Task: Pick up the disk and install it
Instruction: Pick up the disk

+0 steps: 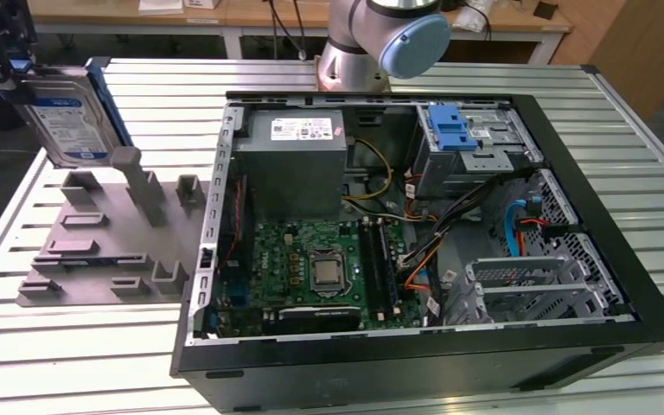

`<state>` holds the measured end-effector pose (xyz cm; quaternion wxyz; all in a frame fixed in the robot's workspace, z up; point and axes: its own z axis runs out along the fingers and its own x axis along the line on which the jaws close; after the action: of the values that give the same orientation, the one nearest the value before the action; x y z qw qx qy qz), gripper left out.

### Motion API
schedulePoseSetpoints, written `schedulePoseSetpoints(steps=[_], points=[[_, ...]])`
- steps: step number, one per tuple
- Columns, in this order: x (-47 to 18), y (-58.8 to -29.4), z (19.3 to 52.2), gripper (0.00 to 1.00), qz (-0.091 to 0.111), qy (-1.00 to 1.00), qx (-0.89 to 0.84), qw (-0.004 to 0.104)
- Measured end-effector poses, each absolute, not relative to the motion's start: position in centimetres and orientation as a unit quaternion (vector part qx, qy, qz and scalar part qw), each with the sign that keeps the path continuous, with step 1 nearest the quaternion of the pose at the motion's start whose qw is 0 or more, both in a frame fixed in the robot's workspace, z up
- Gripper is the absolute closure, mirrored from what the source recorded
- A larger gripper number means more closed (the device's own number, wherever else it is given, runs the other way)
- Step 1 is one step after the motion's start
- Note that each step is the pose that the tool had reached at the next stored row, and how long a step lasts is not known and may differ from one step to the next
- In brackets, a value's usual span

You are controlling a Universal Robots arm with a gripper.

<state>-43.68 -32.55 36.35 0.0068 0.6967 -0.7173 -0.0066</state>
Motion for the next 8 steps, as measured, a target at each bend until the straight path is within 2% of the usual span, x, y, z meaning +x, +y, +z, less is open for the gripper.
schedulePoseSetpoints(steps=[8], points=[[-43.69,-32.55,36.79,0.64,-0.007,-0.717,0.697,0.007]])
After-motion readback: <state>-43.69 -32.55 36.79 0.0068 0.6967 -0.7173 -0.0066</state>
